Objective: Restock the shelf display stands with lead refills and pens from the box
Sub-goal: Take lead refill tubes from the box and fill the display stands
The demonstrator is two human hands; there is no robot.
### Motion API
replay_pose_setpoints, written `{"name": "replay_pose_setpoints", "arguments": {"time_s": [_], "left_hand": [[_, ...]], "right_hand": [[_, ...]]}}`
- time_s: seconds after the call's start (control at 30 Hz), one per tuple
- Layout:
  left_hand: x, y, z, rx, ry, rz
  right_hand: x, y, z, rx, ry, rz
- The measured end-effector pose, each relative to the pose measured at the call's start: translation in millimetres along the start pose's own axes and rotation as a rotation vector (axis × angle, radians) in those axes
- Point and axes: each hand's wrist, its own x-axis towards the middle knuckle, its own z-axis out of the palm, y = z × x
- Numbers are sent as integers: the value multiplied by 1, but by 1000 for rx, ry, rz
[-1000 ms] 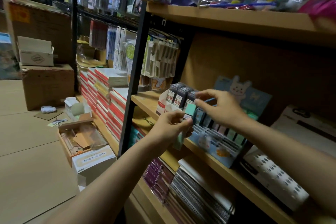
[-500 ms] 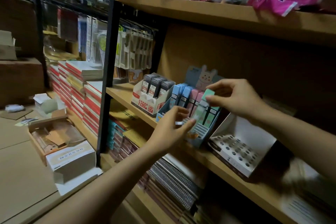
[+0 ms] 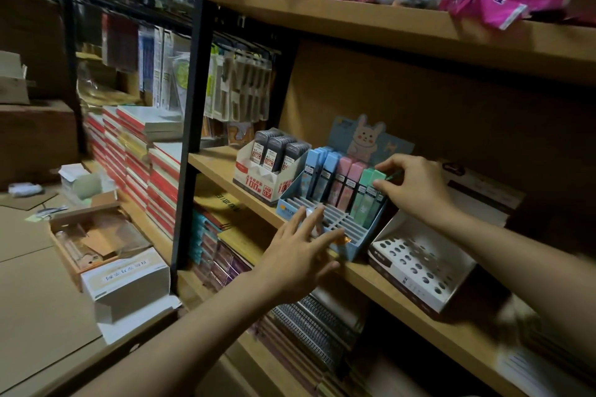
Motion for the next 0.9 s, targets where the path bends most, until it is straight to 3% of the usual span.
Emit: {"name": "replay_pose_setpoints", "arguments": {"time_s": [0.33, 0.5, 0.7, 0.77, 0.9], "left_hand": [[2, 1, 3, -32, -42, 14], [-2, 1, -2, -81, -58, 35], [-43, -17, -7, -289, 204, 77], [-71, -26, -2, -361, 130, -20], [-148, -34, 30, -405, -162, -260]], "right_hand": [[0, -8, 19, -85, 28, -13], [-7, -15, 15, -112, -38, 2], [-75, -49, 30, 223, 108, -137], [-115, -66, 55, 381, -20, -192], [-200, -90, 122, 453, -475, -175]]}}
